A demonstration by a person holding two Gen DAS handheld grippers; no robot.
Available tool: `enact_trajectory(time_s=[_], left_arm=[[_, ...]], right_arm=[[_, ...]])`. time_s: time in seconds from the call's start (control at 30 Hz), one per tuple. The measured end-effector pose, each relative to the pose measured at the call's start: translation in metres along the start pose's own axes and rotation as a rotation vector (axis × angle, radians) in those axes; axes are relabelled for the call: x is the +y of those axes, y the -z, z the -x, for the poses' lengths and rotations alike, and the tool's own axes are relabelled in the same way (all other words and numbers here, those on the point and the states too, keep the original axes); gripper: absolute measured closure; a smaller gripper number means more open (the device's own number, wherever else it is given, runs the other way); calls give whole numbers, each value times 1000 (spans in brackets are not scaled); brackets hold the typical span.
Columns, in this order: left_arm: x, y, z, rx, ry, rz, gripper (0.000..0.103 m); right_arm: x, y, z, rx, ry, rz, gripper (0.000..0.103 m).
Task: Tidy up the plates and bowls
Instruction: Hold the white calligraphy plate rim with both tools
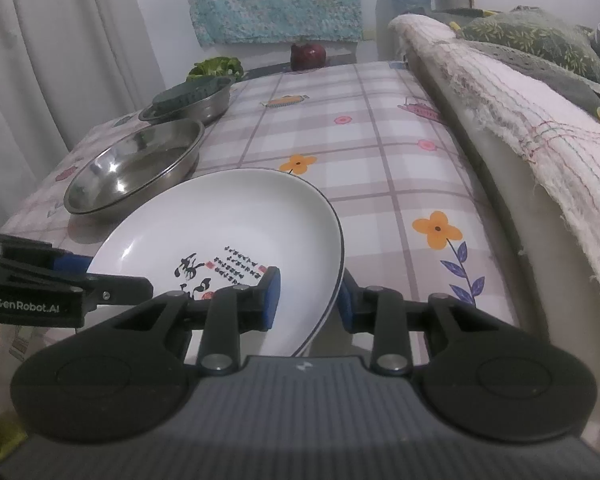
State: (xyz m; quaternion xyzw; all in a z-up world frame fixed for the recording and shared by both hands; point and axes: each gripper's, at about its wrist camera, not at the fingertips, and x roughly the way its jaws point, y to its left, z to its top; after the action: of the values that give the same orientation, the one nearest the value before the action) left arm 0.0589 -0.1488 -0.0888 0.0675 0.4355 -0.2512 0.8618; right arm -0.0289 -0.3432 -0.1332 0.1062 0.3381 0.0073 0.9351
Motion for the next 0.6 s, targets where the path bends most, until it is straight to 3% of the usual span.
enact_trajectory(time_s=[0.27, 0.6], left_arm=[[-6, 1, -3, -4, -31, -34, 51], [-9, -2, -2, 6, -48, -14, 52]], right_arm=[[4, 3, -1, -10, 13, 9, 73], [7, 1, 0, -4, 31, -4, 72]])
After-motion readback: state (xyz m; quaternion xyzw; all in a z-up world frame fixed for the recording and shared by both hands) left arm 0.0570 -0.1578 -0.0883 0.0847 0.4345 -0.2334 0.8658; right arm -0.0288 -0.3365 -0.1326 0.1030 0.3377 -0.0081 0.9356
